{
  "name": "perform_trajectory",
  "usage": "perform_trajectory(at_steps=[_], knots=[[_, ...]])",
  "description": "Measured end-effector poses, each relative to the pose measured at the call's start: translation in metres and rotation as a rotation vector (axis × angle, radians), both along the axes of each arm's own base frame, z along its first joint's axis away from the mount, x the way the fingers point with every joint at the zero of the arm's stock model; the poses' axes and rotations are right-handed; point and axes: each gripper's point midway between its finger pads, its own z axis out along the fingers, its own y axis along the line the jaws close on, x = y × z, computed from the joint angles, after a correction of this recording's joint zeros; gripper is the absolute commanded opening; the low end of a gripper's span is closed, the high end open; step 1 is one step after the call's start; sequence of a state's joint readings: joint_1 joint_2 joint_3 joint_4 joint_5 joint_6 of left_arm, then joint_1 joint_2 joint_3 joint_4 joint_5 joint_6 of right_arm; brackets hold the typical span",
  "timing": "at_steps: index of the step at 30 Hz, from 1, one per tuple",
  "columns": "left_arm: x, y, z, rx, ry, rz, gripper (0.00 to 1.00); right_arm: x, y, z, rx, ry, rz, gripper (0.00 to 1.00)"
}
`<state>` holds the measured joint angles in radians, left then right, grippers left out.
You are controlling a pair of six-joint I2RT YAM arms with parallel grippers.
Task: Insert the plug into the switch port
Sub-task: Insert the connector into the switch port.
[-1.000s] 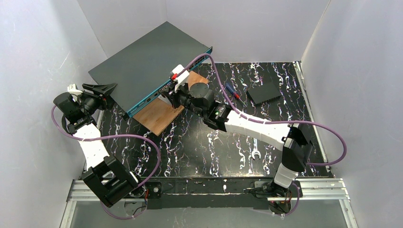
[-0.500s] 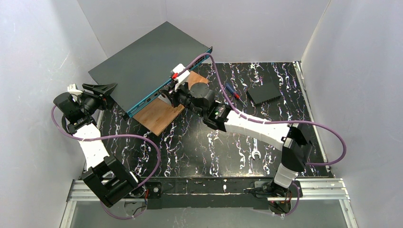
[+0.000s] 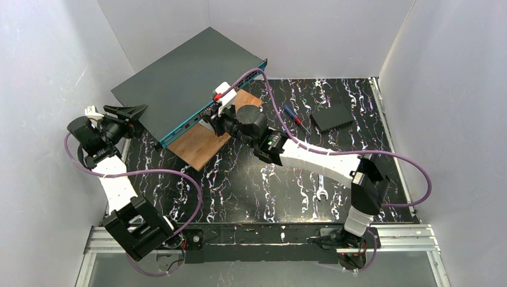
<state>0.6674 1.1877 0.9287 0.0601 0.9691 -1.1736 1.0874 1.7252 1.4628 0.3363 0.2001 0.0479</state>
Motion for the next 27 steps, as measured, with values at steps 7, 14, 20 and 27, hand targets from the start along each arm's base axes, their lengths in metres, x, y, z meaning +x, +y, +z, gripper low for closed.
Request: perform_trajectory(at_steps=[7,14,20,27], knots=[[0.0000,0.0000,-0.0001,0.001,0.000,0.000,0.00,0.0007,0.0001,-0.0002,0.000,0.000,-0.003,0.01],[0.0001,0.0001,0.0000,0.002,-0.001,0.000,0.00,0.0029,0.0031,-0.0076,-0.011,0.006,-0.006,0.01],[0.0001,0.0001,0.0002,0.004,-0.003,0.000,0.00,0.0030,0.0030,-0.0078,-0.011,0.006,-0.007,0.01],[0.0004,0.0007,0.0001,0.004,-0.002,0.003,0.00,0.0042,0.0045,-0.0067,-0.012,0.006,-0.010,0.01]])
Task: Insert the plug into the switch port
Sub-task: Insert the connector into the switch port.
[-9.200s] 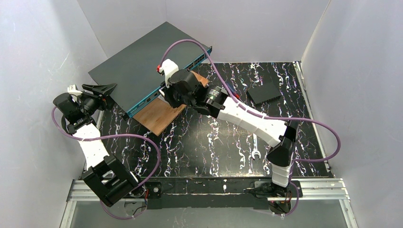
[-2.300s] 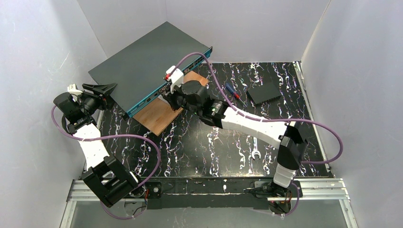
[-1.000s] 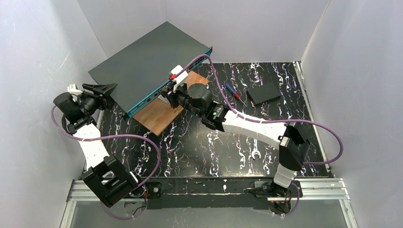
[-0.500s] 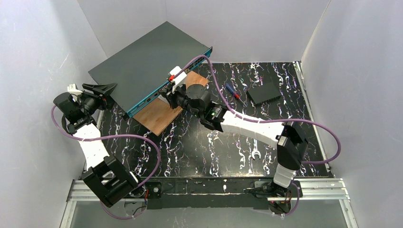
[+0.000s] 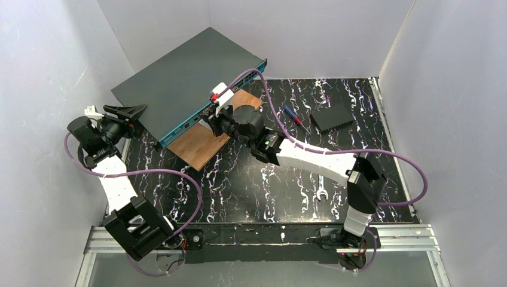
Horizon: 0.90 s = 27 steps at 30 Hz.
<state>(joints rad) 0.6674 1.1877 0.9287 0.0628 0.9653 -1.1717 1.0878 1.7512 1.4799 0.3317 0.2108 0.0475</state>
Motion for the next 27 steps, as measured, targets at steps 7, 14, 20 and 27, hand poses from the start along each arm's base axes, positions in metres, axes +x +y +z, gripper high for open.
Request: perform_trajectory(at_steps=[7,14,20,27], knots=[[0.0007,0.0004,-0.0002,0.002,0.001,0.004,0.00,0.0021,0.0019,0.0004,-0.022,0.003,-0.004,0.01],[0.0019,0.0012,-0.0003,0.006,0.000,0.012,0.00,0.0036,0.0037,0.0014,-0.069,0.013,-0.007,0.01],[0.0025,0.0012,-0.0006,0.006,0.002,0.015,0.00,0.0035,0.0041,0.0003,-0.127,0.041,-0.014,0.01],[0.0018,0.0000,-0.0001,0.005,0.000,0.007,0.00,0.0019,0.0014,-0.0007,-0.121,0.038,-0.014,0.02]])
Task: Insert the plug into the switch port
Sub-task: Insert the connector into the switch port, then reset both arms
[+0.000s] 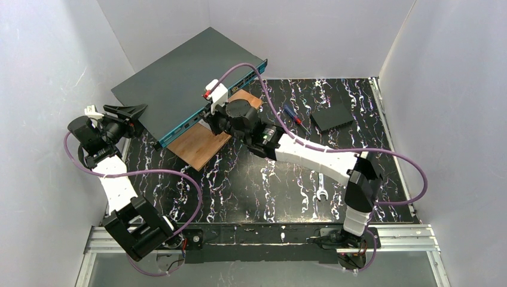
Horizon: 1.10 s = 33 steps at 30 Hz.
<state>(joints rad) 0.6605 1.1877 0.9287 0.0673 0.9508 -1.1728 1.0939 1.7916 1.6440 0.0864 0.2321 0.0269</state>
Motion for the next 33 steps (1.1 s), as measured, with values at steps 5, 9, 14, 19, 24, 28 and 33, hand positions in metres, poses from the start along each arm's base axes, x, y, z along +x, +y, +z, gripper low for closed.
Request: perform_trajectory(at_steps=[5,9,14,19,24,28,33], knots=[[0.000,-0.001,0.001,0.004,-0.002,0.000,0.03,-0.005,-0.015,-0.017,-0.021,0.008,-0.004,0.20],[0.000,-0.001,0.000,0.002,0.001,0.002,0.09,-0.013,-0.041,-0.030,-0.049,0.016,-0.020,0.41],[-0.001,0.000,-0.002,-0.001,0.019,0.009,0.38,-0.025,-0.086,-0.018,-0.046,-0.027,-0.073,0.72],[-0.002,-0.001,0.000,0.029,0.057,0.018,0.67,-0.037,-0.137,0.004,-0.007,-0.093,-0.140,0.93],[-0.009,-0.018,-0.005,0.112,0.152,-0.010,0.83,-0.050,-0.184,0.016,0.036,-0.139,-0.199,0.99],[-0.027,-0.020,-0.001,0.191,0.219,0.020,0.91,-0.057,-0.217,0.020,0.065,-0.164,-0.251,0.99],[-0.057,-0.017,0.011,0.314,0.282,0.094,0.94,-0.063,-0.250,0.024,0.104,-0.185,-0.319,0.99]])
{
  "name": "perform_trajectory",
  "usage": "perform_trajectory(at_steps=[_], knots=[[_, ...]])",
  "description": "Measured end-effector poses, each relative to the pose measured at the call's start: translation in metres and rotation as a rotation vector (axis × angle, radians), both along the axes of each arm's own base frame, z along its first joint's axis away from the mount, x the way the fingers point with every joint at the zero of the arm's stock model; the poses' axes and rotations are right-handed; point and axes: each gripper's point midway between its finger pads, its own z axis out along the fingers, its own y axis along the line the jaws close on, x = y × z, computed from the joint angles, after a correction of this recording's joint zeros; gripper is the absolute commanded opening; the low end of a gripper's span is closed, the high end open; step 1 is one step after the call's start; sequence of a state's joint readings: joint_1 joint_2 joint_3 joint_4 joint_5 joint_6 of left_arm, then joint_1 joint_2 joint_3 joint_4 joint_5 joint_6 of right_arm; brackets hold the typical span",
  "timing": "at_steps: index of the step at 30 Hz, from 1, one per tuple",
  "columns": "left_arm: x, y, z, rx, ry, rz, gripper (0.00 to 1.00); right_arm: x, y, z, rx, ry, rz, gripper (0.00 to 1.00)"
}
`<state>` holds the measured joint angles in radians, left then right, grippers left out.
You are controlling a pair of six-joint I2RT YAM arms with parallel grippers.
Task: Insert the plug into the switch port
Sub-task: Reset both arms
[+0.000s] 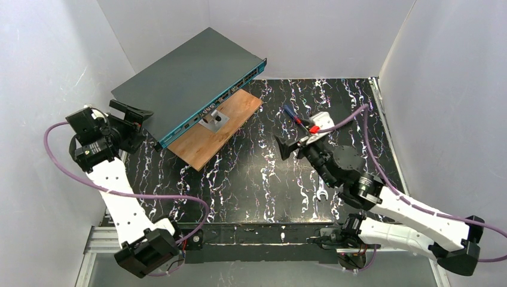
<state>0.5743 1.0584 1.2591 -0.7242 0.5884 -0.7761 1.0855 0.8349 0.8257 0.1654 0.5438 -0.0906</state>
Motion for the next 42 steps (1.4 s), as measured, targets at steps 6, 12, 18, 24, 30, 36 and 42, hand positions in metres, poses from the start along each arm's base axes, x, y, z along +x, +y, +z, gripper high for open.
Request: perform_trajectory(at_steps=[6,12,18,24,30,36,42], knots=[[-0.032,0.006,0.014,0.162,0.069,0.068,0.98,-0.004,-0.041,0.012,0.072,-0.022,-0.100,0.99],[-0.056,-0.011,0.038,0.375,0.089,0.008,0.98,-0.007,-0.084,0.017,0.129,-0.027,-0.229,0.99],[-0.091,-0.027,0.083,0.614,-0.043,-0.059,0.98,-0.008,-0.125,0.016,0.122,-0.024,-0.375,0.99],[-0.134,-0.035,0.100,0.755,-0.200,-0.109,0.98,-0.015,-0.170,0.001,0.105,-0.028,-0.512,0.99],[-0.169,-0.023,0.082,0.837,-0.262,-0.106,0.98,-0.020,-0.191,-0.012,0.126,-0.027,-0.563,0.99],[-0.181,-0.011,0.079,0.866,-0.281,-0.043,0.98,-0.021,-0.194,-0.015,0.114,-0.021,-0.572,0.99],[-0.178,-0.006,0.071,0.882,-0.251,-0.031,0.98,-0.019,-0.191,-0.019,0.084,-0.014,-0.579,0.99]])
